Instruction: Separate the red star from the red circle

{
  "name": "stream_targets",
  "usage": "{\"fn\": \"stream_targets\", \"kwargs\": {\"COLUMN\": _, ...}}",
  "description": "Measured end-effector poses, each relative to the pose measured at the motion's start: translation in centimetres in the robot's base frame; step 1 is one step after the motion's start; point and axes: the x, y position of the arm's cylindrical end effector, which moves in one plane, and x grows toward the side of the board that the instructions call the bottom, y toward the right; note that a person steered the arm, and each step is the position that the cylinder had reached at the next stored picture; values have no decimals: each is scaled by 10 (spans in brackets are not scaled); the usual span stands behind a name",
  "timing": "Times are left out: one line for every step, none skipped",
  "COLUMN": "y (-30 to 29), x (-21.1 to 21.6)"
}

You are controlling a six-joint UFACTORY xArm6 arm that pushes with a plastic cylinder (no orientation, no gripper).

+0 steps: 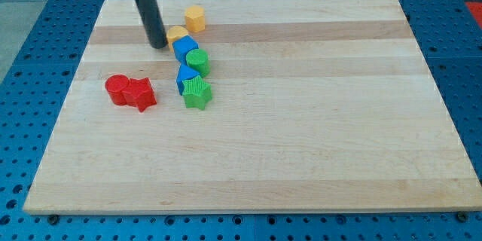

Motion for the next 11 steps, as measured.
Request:
{"fn": "stream_targets", "kwargs": {"y": 6, "x": 0}}
{"fn": "stream_targets", "kwargs": {"y": 6, "x": -1}}
{"fn": "stream_targets", "kwargs": {"y": 1, "x": -1}}
{"fn": "stream_targets", "kwargs": {"y": -30, "x": 17}}
{"fn": "stream_targets", "kwargs": {"y": -40, "x": 28}}
{"fn": "stream_targets", "kwargs": {"y": -43, "x": 38}}
{"fn": "stream_targets", "kwargs": {"y": -48, "x": 79}}
{"fn": "stream_targets", "kwargs": {"y": -48, "x": 81}}
{"fn": "stream_targets", "kwargs": {"y": -41, "x": 105}}
{"fn": "stream_targets", "kwargs": {"y": -29, "x": 127}}
{"fn": "stream_targets", "kwargs": {"y": -27, "x": 128}}
